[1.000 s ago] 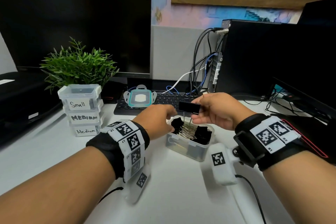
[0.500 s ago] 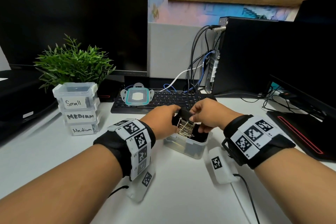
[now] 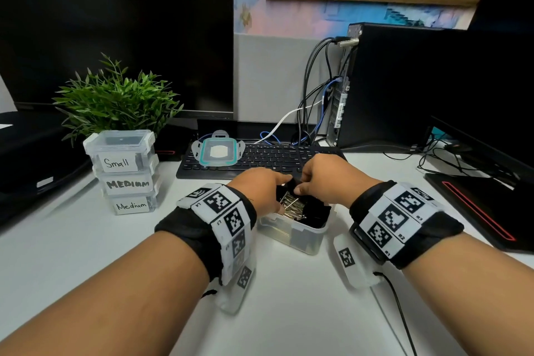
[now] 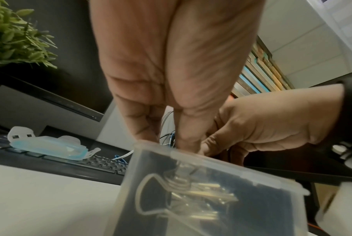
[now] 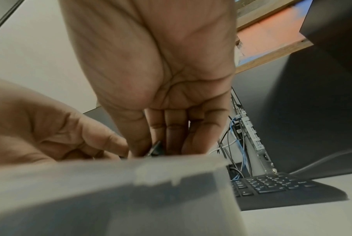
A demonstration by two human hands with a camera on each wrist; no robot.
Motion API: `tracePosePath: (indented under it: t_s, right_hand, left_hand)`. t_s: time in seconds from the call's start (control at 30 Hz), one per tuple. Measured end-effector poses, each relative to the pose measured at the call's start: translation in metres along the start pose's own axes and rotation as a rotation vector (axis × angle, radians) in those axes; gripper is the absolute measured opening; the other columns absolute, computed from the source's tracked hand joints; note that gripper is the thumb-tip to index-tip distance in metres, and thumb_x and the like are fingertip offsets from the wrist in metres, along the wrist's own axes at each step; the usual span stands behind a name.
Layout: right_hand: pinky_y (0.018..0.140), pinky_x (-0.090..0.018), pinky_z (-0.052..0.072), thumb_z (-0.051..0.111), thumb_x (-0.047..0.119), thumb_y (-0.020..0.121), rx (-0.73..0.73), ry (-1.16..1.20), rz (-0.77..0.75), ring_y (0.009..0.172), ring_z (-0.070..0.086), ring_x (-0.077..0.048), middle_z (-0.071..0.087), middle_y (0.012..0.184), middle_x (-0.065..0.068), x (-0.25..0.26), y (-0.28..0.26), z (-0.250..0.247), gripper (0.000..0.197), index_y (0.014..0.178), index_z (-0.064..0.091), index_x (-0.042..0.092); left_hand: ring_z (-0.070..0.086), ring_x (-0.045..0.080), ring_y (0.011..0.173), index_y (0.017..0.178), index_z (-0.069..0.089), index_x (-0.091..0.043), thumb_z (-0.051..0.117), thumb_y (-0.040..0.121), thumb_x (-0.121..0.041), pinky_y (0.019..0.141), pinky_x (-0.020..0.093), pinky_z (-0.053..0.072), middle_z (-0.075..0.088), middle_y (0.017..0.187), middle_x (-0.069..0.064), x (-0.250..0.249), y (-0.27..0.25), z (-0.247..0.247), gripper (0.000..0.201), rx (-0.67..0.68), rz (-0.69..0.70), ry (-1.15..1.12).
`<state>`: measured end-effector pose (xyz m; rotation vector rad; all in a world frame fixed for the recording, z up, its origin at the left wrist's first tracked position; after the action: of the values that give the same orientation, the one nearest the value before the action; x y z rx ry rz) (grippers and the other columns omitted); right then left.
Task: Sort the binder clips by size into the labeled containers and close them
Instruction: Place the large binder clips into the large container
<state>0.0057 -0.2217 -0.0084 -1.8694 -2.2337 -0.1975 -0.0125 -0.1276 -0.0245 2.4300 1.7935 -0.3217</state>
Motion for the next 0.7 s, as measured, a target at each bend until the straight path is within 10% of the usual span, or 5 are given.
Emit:
tracePosePath:
  t_s: [0.2,0.7]
  right_hand:
    - [0.074,-0.029,0.049,0.069,0.023,0.083,-0.025,0.121,-0.03,0.088,0.06,-0.018,0.065,0.096,-0.002,0.0,0.0,0.0,0.017,0.098,0.065,0.014]
    - [0.058,-0.023,0.042,0.07,0.021,0.081,-0.062,0.079,-0.025,0.08,0.057,-0.018,0.061,0.083,-0.003,0.015,0.005,0.003,0.014,0.089,0.065,0.01]
  left_hand:
    - [0.052,0.018,0.117,0.137,0.047,-0.025,0.071,0.082,-0.032,0.092,0.025,0.04,0.058,0.128,-0.001,0.007,-0.003,-0.003,0.061,-0.022,-0.062,-0.045]
    - [0.047,0.013,0.088,0.096,0.049,-0.019,0.074,0.075,-0.042,0.074,0.023,0.039,0.058,0.099,-0.002,0.023,-0.004,0.002,0.04,0.009,-0.154,-0.05]
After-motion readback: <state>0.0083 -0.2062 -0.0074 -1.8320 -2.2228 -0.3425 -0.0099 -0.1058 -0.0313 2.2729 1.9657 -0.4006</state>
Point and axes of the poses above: each hand's wrist, its own y-axis towards the middle knuckle, its own z-axis out of the palm, x = y × z, the point moved 10 cm from there along y, towards the middle knuckle
